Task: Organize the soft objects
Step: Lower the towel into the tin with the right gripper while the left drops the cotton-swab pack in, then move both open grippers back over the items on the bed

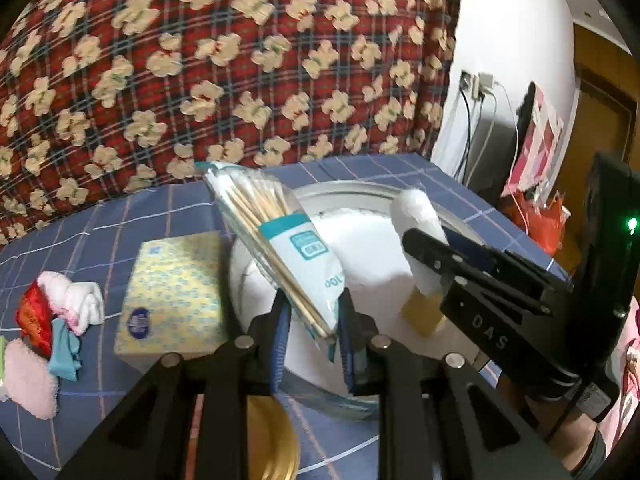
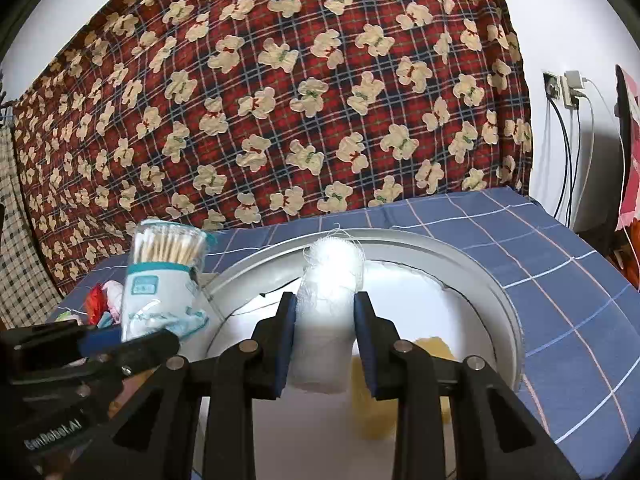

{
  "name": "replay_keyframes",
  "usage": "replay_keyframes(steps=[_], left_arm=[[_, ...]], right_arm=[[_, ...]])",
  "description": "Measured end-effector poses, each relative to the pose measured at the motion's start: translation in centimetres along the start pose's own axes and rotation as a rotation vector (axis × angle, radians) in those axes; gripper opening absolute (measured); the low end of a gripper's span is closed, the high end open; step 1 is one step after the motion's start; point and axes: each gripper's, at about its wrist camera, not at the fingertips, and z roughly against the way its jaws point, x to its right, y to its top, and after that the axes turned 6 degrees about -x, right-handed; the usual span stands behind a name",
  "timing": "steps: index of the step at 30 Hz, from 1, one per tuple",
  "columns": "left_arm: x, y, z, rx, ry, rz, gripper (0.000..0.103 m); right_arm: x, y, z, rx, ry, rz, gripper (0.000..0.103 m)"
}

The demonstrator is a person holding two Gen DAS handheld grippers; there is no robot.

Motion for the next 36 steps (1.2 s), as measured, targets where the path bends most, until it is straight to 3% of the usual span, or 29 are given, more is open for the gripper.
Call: replay_keyframes(steps=[5, 8, 10, 11, 12, 21, 30, 36], left_arm=[[0.9, 0.2, -1.2, -0.023, -0.006, -0.008, 0.021], [1.2, 0.2, -1.4, -0.015, 0.02, -0.014, 0.03], [1.4, 0.2, -1.2, 0.003, 0.05, -0.025, 0.059], [1.4, 0.3, -1.0, 0.017, 0.059, -0.028, 0.065], [1.4, 0.3, -0.7, 0.035, 0.063, -0.027, 0.066], [-2.0, -1.1, 3.7, 0.145, 0.116, 0.031, 0.075], [-9.6, -4.6, 9.1, 0.241, 0.246, 0.169, 0.085], [-14.2, -7.3, 10.1, 0.231, 0.369, 0.238, 0.086]], right_arm=[[1.0, -0.2, -0.3, -0.012, -0.004, -0.009, 0.032], [1.4, -0.2, -0.4, -0.015, 0.002, -0.016, 0.035], [1.7, -0.2, -0.2, -0.002, 0.013, -0.033, 0.049], [1.9, -0.3, 0.1, 0.015, 0.013, -0.039, 0.058], [1.9, -0.2, 0.3, 0.03, 0.007, -0.044, 0.063], [2.5, 0.0, 2.6, 0.126, -0.016, -0.092, 0.067], [-0.9, -0.2, 3.3, 0.163, 0.029, -0.044, 0.07], [-4.8, -0.8, 2.8, 0.141, 0.076, 0.035, 0.07]])
